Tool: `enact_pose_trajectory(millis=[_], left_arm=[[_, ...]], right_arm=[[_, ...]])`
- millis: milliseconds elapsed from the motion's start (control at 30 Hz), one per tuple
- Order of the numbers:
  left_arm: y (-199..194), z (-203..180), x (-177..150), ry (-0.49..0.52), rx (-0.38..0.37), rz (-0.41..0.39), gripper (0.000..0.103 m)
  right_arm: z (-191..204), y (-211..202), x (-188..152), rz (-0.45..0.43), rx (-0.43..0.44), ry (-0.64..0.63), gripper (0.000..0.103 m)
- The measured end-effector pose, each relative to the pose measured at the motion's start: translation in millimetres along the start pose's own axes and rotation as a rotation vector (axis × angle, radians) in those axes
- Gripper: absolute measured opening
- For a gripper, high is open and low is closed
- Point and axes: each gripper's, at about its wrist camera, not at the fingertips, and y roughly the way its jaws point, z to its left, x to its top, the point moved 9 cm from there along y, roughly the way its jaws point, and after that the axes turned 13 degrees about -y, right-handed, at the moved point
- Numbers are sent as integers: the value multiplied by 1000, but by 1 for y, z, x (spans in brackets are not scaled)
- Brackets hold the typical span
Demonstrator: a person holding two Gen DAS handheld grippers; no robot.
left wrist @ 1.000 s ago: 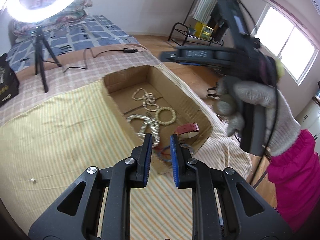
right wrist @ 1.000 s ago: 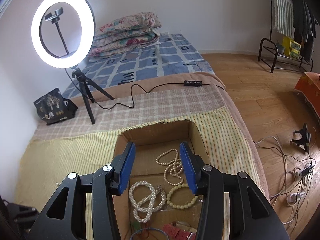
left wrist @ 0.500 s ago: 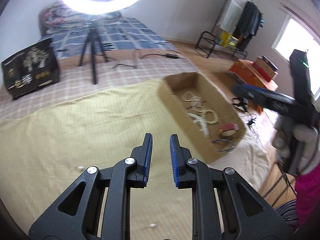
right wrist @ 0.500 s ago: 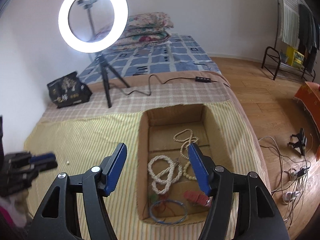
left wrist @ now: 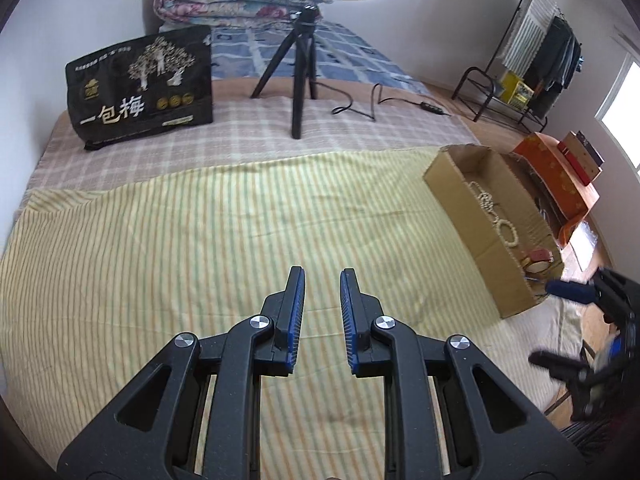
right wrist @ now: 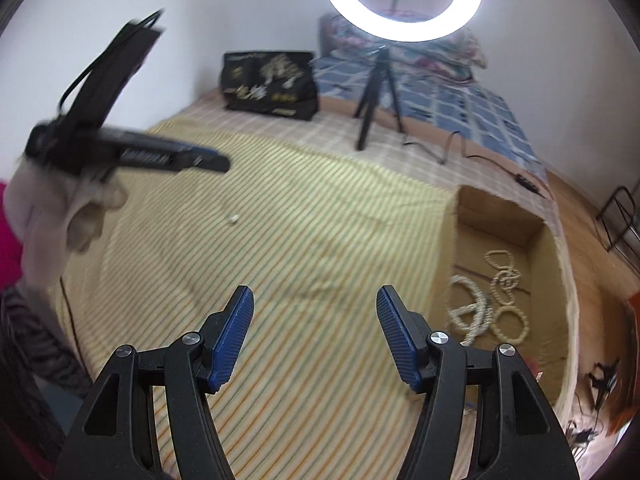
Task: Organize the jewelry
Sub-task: 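Move left gripper to one pearl stud earring while right gripper approaches the other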
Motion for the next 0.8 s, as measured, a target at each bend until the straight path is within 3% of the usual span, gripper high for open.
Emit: enact_pose_trajectory(millis=[333,600,800], left_arm=[[34,27,-25,-5,44,92,16],[50,23,-37,28,52,129,16],[56,27,-40,24,67,139,16]], right_arm=[[65,34,-45,147,175,-48,63],[93,50,-59,200,231,-115,63],[100,64,-59,230,259,-89,63]])
